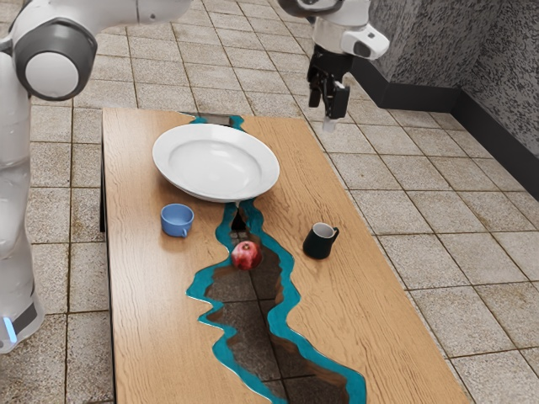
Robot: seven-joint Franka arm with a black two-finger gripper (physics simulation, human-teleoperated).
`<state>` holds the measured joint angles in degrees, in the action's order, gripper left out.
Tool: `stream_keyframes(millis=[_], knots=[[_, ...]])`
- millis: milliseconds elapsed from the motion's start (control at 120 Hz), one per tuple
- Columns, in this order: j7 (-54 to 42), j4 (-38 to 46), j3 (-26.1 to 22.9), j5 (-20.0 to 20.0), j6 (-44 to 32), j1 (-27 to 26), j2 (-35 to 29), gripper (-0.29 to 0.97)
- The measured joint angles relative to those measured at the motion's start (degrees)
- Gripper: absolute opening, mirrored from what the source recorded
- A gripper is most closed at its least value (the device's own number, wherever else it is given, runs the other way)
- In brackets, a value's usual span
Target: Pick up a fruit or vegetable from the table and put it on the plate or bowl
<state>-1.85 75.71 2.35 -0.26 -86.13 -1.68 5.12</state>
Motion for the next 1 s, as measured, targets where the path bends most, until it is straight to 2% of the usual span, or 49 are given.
stream_keyframes(millis=[267, 383, 467, 567, 617, 700, 833, 1000], knots=[[-0.3, -0.2, -0.8, 0.6, 1.7, 0.3, -0.4, 0.68], [-2.0, -0.2, -1.4, 0.9, 4.8, 0.7, -0.7, 0.68], [-3.5, 1.1, -5.3, 3.6, 5.7, 1.8, -1.1, 0.68], [-5.6, 6.6, -10.1, 5.1, 3.5, 0.9, -3.7, 0.68], [-6.7, 10.7, -11.1, 4.1, 1.6, -0.8, -4.9, 0.68], [-8.5, 20.3, -11.5, 2.2, -1.6, -4.0, -11.0, 0.68], [-11.1, 35.7, -10.8, 0.7, -7.3, -0.4, -20.4, 0.68], [-13.9, 46.9, -10.9, -1.3, -15.8, 0.0, -24.2, 0.68]])
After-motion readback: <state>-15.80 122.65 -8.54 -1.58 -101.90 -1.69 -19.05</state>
